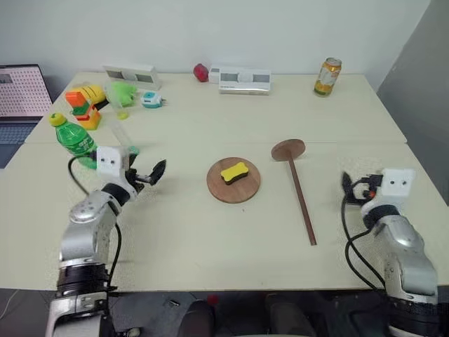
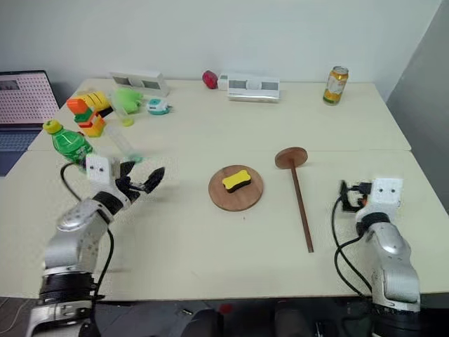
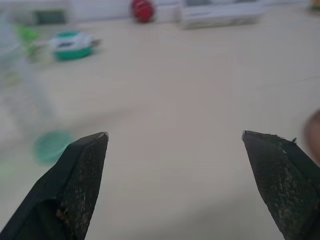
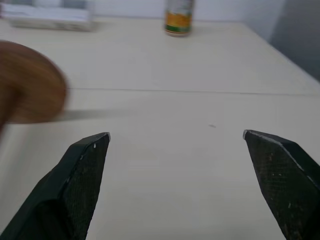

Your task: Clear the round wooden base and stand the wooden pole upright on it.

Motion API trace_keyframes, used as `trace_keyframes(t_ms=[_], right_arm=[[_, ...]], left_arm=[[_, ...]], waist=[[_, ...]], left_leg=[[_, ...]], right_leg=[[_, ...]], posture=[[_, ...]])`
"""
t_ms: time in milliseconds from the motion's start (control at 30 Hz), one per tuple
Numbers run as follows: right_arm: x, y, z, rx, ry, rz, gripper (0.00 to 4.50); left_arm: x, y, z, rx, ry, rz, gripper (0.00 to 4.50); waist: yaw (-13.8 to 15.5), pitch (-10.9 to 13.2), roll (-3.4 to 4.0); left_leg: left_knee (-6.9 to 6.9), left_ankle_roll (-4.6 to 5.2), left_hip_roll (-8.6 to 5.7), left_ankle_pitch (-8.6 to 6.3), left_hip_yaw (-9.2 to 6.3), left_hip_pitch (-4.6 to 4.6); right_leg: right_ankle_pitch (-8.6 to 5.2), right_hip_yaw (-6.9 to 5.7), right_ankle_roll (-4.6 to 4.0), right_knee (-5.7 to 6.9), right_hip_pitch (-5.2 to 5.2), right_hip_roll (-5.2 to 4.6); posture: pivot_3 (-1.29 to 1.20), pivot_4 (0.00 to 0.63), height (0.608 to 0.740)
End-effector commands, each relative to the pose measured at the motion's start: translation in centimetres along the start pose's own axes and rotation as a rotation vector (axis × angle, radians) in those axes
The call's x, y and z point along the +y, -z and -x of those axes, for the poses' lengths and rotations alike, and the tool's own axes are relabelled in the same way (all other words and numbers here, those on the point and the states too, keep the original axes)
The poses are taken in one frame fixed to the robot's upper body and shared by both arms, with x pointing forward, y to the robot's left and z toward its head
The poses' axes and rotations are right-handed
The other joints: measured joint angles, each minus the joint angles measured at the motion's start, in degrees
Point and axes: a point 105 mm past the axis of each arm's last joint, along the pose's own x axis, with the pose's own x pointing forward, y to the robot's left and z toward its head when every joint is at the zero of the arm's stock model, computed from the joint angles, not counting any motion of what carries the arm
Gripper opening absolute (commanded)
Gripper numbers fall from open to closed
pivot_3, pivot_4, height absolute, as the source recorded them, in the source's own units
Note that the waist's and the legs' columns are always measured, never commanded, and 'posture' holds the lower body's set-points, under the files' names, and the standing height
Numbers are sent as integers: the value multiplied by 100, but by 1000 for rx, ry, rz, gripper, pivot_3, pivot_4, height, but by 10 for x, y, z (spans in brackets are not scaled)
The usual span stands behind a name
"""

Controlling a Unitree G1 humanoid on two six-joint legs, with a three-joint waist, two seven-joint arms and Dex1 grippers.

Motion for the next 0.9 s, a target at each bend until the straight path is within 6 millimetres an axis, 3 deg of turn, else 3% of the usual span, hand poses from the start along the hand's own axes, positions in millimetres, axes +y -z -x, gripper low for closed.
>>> trace_keyframes(t_ms=[33,100,300,433,767,900], right_arm=[[71,-29,16,-40,-411,-131,4487],[95,-35,27,-27,-561,-126,4487],[128,-43,30,-18,-719,-59,4487],[129,-41,28,-17,-688,-50,4487],[122,-39,30,-22,-576,-67,4487],[120,-37,30,-21,-559,-70,4500]], left_arm=[[-30,-17,-12,43,284,-18,4500],[-37,-21,-19,64,369,-29,4500],[-59,-6,-48,140,548,-97,4500],[-73,9,-62,144,590,-140,4500],[-79,34,-88,124,510,-169,4500],[-84,38,-87,132,542,-144,3791]], waist=[[3,-1,1],[2,-1,2],[6,-1,1],[6,-1,1],[8,0,-1],[5,0,-1]], left_leg=[[0,3,-1,-2,0,1],[3,14,-3,-8,-3,-1],[11,17,-9,-7,-7,-6],[11,17,-8,-7,-11,-14],[20,18,-9,-8,-12,-21],[19,18,-9,-8,-14,-21]], right_leg=[[0,0,0,-3,1,0],[0,-4,0,-4,2,1],[0,-10,0,-11,3,0],[0,-12,0,-20,1,1],[0,-12,1,-15,-3,-1],[0,-13,1,-14,-3,0]], posture=[[0,150,740],[0,150,740],[0,150,740],[0,150,740],[0,150,740],[0,150,740]])
